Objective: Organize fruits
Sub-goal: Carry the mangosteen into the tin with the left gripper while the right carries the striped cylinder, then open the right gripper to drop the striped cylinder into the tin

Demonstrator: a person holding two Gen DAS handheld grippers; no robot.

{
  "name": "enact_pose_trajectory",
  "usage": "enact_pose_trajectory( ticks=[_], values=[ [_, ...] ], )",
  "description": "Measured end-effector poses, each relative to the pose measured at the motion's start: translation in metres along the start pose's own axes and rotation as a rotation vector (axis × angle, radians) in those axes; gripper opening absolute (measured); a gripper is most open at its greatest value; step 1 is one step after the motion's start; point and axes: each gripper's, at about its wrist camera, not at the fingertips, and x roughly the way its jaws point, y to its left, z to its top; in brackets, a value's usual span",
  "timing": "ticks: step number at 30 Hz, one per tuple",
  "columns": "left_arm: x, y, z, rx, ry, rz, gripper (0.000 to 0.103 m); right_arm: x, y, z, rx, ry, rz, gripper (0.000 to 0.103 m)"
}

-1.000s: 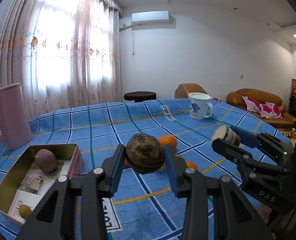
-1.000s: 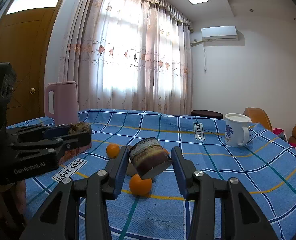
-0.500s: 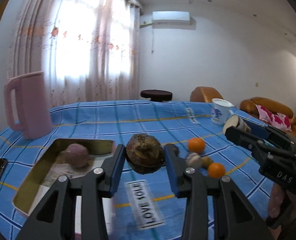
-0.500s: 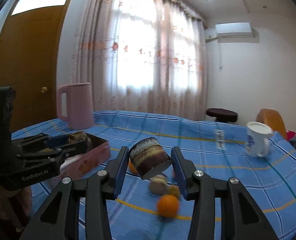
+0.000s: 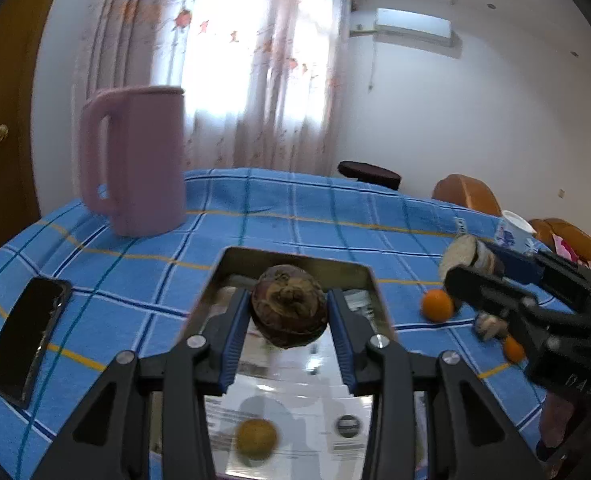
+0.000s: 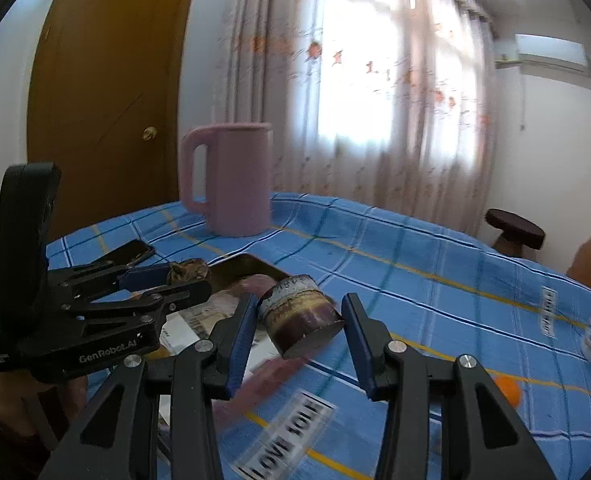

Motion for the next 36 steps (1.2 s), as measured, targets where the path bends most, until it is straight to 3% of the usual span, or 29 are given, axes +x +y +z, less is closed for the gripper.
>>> enact_pose_trajectory(
  ticks=[10, 19, 21, 23, 29, 36],
  values=[
    [0.016, 0.017, 0.0, -0.014, 0.078, -0.008, 0.041, 0.056, 0.024, -0.006, -0.055, 0.137, 0.044, 0.046],
    [0.018, 0.019, 0.002, -0.012, 0.084, 0.004, 0.044, 0.076, 0.031, -0.014, -0.053, 0.221, 0.087, 0.047],
    [0.015, 0.018, 0.002, -0.014, 0.071, 0.009, 0.061, 0.072, 0.031, -0.013, -0.055, 0.205, 0.074, 0.05],
    [0.009, 0.015, 0.002, -0.019, 0.05, 0.016, 0.071, 0.064, 0.029, -0.013, -0.053, 0.192, 0.06, 0.054],
    [-0.009, -0.006, 0.004, -0.001, 0.001, -0.024, 0.08, 0.015, 0.002, -0.029, -0.049, 0.179, -0.053, 0.055],
    [-0.013, -0.062, 0.0, 0.086, 0.0, -0.113, 0.089, -0.053, -0.07, -0.069, 0.066, 0.213, -0.274, 0.056]
  ],
)
